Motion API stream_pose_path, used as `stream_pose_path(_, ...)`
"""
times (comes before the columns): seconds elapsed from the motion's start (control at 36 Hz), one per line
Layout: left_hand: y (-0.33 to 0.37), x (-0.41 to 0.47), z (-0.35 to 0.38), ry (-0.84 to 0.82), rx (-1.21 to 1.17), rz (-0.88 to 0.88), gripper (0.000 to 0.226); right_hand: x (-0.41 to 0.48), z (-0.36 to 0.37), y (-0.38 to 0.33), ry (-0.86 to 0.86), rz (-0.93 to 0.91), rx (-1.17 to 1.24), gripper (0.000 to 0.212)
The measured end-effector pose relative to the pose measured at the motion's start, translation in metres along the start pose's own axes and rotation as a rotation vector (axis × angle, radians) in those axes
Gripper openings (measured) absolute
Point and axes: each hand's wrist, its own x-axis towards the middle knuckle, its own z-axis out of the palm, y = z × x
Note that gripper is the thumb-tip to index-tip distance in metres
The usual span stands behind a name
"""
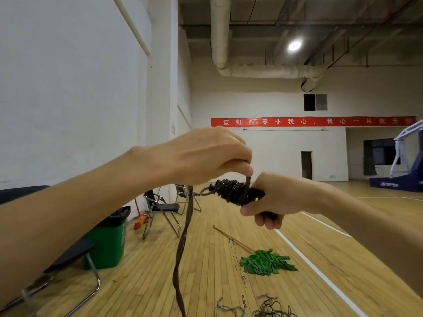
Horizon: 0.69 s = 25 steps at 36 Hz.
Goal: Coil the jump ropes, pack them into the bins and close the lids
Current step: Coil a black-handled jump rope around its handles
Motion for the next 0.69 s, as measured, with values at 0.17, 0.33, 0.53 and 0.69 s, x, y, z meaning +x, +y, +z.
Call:
stream_pose_path(0.17,-0.008,0.0,-0.001,-0.005,-0.11,-0.069,0.045,-0.007,0.011,-0.014,-0.039,-0.045,-0.073,0.018)
stream_pose_path(0.33,-0.016,-0.002,-0.001,-0.045,-0.249,-0.183,0.017,-0.018,0.012,-0.025,-0.061,-0.099,-0.097,0.015)
stream_pose_path(0.53,-0.03,-0.007,0.005,-0.083,-0.431,-0.295,0.022,-0.029,0.011,-0.028,-0.063,-0.142,-0.113,0.019)
stream_pose_path(0.69,-0.026,-0.011,0.013,-0.107,-0.719,-0.289,0.034,-0.036,0.013,-0.029,-0.131,-0.248,0.001,0.02)
